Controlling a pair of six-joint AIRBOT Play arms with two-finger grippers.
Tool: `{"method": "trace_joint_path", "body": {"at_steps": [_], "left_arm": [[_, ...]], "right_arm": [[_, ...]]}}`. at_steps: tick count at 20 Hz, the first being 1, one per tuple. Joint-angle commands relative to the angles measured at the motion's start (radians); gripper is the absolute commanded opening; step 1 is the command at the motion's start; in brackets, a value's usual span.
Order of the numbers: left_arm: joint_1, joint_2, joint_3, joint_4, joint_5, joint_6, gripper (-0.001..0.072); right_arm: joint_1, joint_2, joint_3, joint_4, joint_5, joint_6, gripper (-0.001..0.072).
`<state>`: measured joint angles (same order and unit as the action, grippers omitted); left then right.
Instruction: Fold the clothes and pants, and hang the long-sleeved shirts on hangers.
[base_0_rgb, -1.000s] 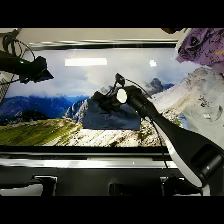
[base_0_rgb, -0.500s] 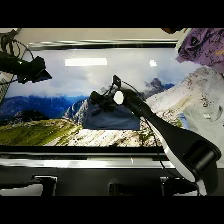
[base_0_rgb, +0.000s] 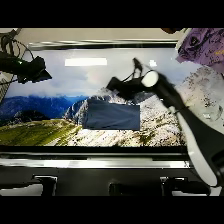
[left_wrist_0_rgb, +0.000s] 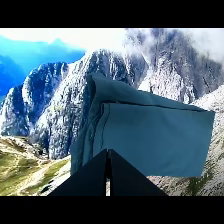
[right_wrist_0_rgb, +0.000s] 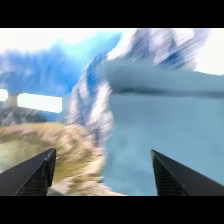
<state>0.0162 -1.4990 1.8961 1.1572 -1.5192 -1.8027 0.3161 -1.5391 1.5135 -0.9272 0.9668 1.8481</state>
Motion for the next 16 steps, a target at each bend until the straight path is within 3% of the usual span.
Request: {"method": "trace_joint_path", "body": {"at_steps": [1, 3, 6, 12, 16], "left_arm": [[0.001, 0.001, 0.0, 0.0, 0.0, 0.0, 0.0017], [0.001, 0.001, 0.0, 0.0, 0.0, 0.0, 0.0017], [0.001, 0.001, 0.0, 0.0, 0.0, 0.0, 0.0017], [0.001, 0.001, 0.0, 0.026, 0.0, 0.0, 0.0017], [0.001, 0.001, 0.0, 0.026, 0.0, -0.001, 0.0017]], "right_arm": [[-0.274, 0.039, -0.022, 0.015, 0.271, -0.201, 0.0673], [-0.401, 0.039, -0.134, 0.061, 0.322, -0.299, 0.0673], [-0.503, 0.036, -0.382, 0.211, 0.246, -0.433, 0.0673], [-0.442, -0.091, -0.545, 0.38, 0.151, -0.614, 0.0652], [-0.395, -0.137, -0.545, 0.417, 0.085, -0.634, 0.0468]]}}
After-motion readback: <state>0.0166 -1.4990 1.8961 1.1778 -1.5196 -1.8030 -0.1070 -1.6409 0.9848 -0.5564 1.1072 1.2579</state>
